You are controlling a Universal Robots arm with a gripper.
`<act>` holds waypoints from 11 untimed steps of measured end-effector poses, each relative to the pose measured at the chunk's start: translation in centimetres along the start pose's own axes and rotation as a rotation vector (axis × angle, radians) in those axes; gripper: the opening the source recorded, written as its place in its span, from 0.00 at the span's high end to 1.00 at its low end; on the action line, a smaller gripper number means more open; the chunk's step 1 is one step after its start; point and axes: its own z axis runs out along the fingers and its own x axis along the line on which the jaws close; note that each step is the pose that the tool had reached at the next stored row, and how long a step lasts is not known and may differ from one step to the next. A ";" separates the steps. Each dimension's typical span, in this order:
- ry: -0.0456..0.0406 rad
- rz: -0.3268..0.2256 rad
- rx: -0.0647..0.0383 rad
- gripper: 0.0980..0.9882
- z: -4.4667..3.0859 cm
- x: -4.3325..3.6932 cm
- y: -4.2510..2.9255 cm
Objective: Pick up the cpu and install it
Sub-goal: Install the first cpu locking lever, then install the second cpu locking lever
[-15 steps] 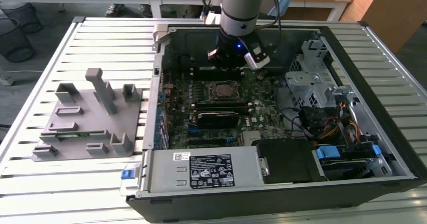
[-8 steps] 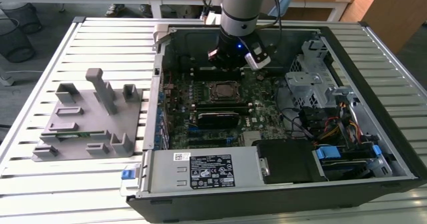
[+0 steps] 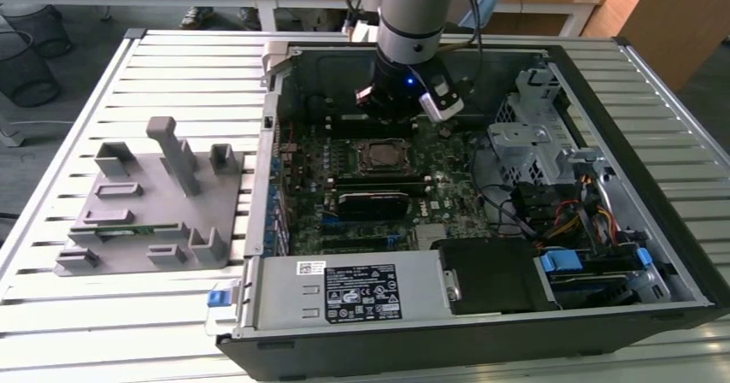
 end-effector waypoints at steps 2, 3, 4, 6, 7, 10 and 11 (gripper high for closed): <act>0.0000 0.000 0.000 0.99 -0.03 0.02 -0.17; 0.0000 0.000 0.000 0.99 -0.04 0.02 -0.24; 0.0000 0.000 0.000 0.99 -0.06 0.02 -0.31; 0.0000 0.000 0.000 0.99 -0.08 0.03 -0.45; 0.0000 0.000 0.000 0.99 -0.10 0.04 -0.52; 0.0000 0.000 0.000 0.99 -0.13 0.06 -0.75; 0.0000 0.000 0.000 0.99 -0.14 0.06 -0.83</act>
